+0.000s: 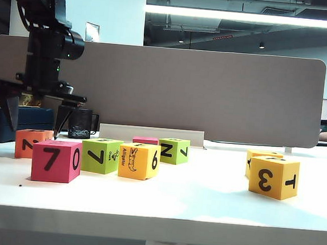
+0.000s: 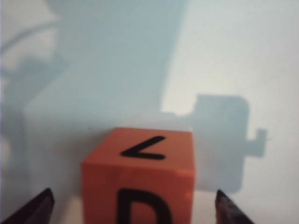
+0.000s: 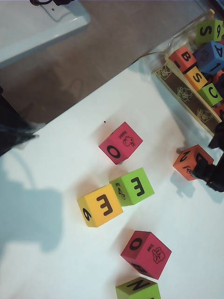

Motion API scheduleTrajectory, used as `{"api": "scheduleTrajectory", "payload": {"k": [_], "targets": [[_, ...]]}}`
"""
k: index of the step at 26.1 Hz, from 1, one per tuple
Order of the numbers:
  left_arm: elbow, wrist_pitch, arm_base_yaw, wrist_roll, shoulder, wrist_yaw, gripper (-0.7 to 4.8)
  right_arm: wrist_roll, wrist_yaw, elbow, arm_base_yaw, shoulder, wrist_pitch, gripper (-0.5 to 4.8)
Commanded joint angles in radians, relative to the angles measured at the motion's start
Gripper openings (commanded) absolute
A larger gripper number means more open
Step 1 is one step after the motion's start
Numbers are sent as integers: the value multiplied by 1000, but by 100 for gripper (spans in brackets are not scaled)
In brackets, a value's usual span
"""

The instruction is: Select the appropriate blocks from the scattered letter blocks on the table and arrange them in a row to spell out "DEEP".

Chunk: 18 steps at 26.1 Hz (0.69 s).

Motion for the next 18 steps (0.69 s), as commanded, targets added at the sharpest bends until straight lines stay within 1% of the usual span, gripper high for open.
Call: {"api": "scheduleTrajectory", "payload": {"k": [1, 2, 3, 8, 10, 11, 13, 18], "targets": [[-49, 35, 5, -6, -2, 43, 324, 0, -2, 3, 1, -2, 10, -1], [-59, 42, 5, -6, -2, 43, 303, 0, -2, 3, 1, -2, 9, -1], [-67, 45, 5, -6, -2, 43, 299, 0, -2, 3, 1, -1, 10, -1], [-69, 46, 5, 3, -3, 40, 299, 0, -2, 3, 1, -1, 10, -1], [-69, 40, 5, 25, -3, 45, 298, 0, -2, 3, 1, -1, 10, -1], [-69, 37, 5, 37, -3, 44, 294, 0, -2, 3, 1, -1, 10, -1], [-68, 29, 4, 55, -4, 45, 266, 0, -2, 3, 1, -1, 10, -1], [-68, 7, 4, 81, -10, 64, 267, 0, -2, 3, 1, -1, 10, -1]]}}
